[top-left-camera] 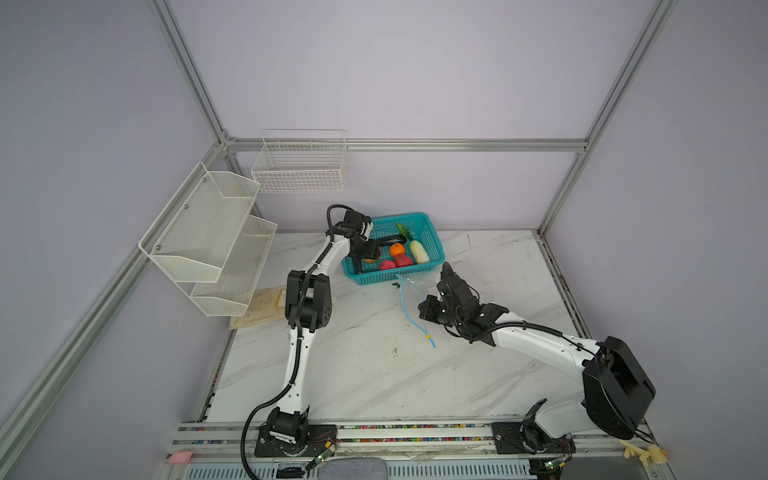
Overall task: Place the food in the zip-top bag and seal the zipper
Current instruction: 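Lower the left gripper onto the yellow mango and close it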
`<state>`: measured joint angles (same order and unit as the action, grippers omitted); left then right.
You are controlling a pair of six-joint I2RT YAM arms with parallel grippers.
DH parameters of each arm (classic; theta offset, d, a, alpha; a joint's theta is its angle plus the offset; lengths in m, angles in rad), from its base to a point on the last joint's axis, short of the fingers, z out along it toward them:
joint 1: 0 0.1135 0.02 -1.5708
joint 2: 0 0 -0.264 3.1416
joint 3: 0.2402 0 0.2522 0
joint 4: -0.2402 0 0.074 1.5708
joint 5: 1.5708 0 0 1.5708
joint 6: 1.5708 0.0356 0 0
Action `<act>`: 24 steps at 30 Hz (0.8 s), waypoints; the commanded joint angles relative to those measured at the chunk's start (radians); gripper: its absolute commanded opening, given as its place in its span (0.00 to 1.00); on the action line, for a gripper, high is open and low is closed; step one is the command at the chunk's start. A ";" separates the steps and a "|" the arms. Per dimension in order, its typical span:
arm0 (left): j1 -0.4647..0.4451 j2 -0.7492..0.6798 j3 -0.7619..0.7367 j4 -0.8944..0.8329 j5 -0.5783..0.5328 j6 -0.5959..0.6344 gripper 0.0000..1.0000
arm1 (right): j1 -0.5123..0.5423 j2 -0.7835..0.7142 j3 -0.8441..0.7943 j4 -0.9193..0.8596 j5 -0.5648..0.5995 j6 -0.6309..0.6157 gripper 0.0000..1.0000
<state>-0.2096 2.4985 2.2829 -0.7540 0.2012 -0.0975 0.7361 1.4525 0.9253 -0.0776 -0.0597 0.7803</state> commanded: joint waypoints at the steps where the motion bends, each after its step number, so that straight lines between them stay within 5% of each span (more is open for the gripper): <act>1: 0.004 0.009 0.090 0.007 0.030 -0.010 0.75 | 0.006 0.002 -0.008 0.023 0.001 0.009 0.00; 9: 0.003 0.018 0.093 0.009 0.011 0.004 0.75 | 0.006 0.017 0.010 0.024 -0.008 0.003 0.00; 24: 0.000 0.005 0.067 0.027 0.012 -0.015 0.56 | 0.006 0.025 0.018 0.020 -0.007 -0.002 0.00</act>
<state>-0.2096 2.5084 2.2833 -0.7494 0.2050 -0.1127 0.7361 1.4685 0.9253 -0.0643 -0.0685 0.7792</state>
